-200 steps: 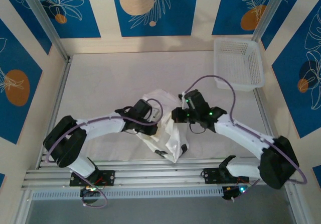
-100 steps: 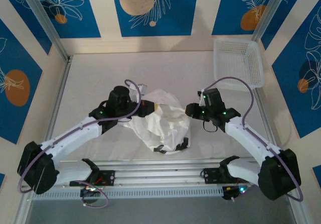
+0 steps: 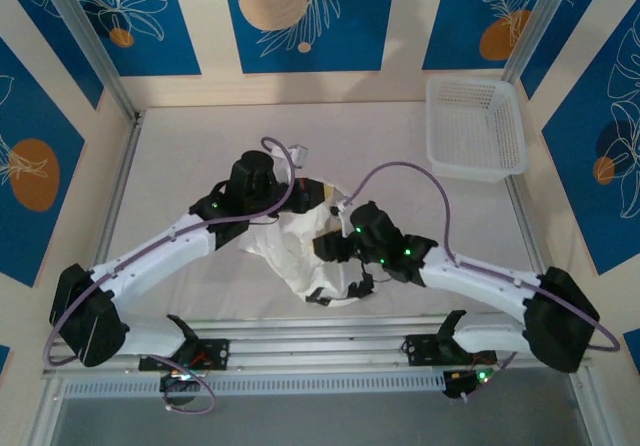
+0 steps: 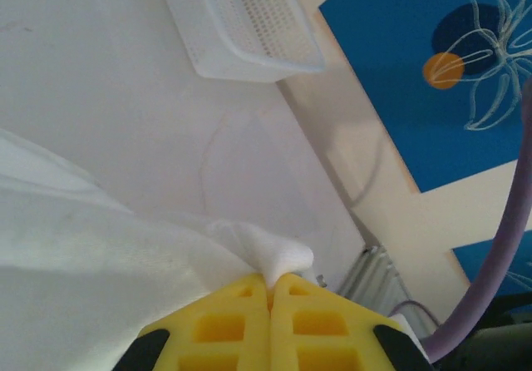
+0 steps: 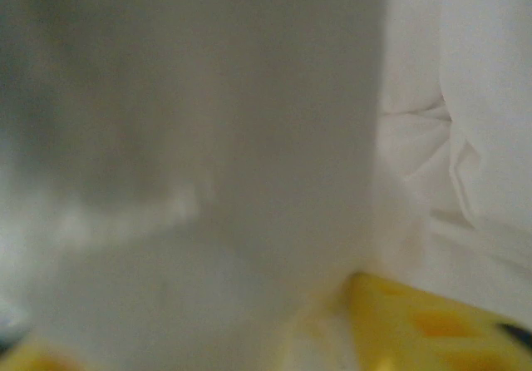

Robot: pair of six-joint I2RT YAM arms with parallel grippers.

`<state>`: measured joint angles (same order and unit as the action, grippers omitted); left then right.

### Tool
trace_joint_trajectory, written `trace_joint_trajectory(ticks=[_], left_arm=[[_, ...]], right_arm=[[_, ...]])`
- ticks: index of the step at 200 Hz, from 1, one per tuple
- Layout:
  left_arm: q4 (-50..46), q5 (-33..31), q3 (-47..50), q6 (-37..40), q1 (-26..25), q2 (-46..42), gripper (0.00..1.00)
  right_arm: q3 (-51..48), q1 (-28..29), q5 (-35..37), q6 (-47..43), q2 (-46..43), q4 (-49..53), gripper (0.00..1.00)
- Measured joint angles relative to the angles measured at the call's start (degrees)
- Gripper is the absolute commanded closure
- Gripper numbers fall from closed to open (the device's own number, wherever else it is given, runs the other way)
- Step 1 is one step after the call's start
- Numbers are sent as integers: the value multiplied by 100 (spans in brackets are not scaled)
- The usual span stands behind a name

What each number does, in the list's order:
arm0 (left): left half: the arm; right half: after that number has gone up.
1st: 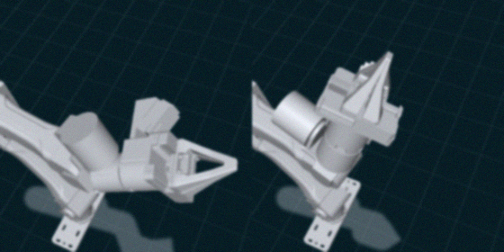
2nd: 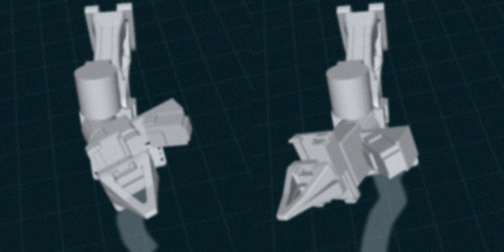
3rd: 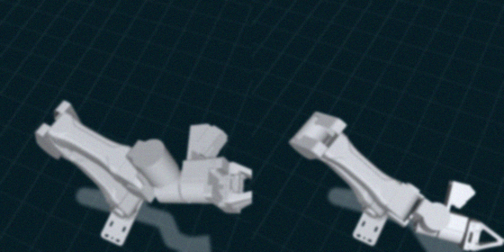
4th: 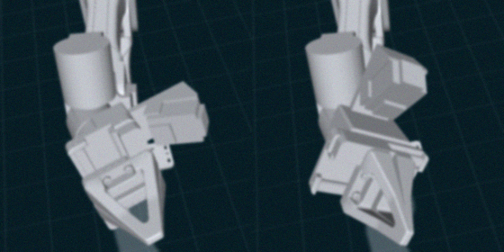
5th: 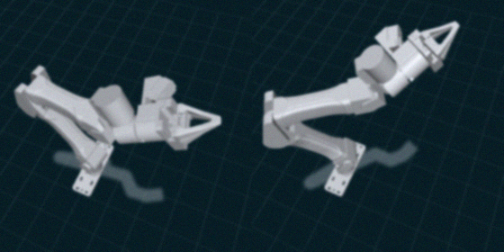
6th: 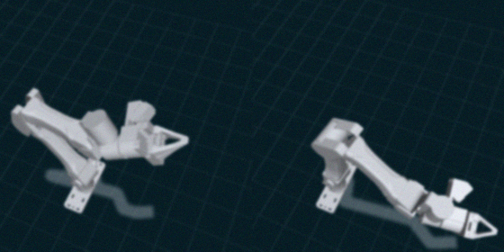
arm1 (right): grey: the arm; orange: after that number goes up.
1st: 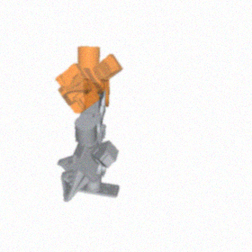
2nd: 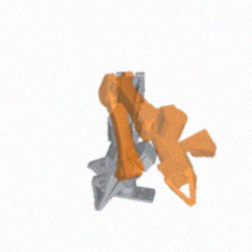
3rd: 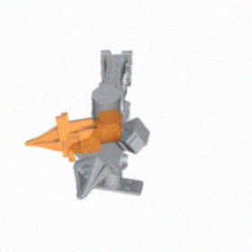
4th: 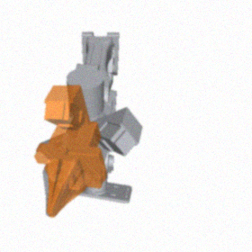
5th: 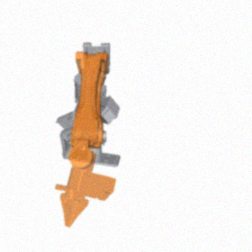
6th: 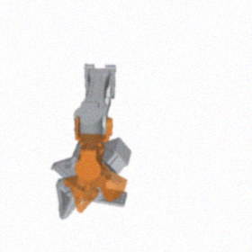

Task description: Fold the inside-out t-shirt

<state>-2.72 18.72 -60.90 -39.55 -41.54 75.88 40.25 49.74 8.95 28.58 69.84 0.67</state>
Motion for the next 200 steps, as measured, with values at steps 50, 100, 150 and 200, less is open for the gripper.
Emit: trace_joint_trajectory(ticks=[50, 100, 150, 200], left_arm=[[-1021, -1729, -136, 1419, 35, -197, 34], [-748, -479, 1137, 2310, 79, -1224, 20], [-588, -264, 1808, 2876, 76, -804, 11], [289, -452, 1733, 3200, 83, 398, 98]], right_arm=[[260, -828, -1283, 256, -345, -122, 100], [-103, -1727, -2651, 643, -673, -369, 100], [-101, -1836, -3407, 767, -673, -374, 100], [66, -1784, -3681, 916, -662, -317, 100]])
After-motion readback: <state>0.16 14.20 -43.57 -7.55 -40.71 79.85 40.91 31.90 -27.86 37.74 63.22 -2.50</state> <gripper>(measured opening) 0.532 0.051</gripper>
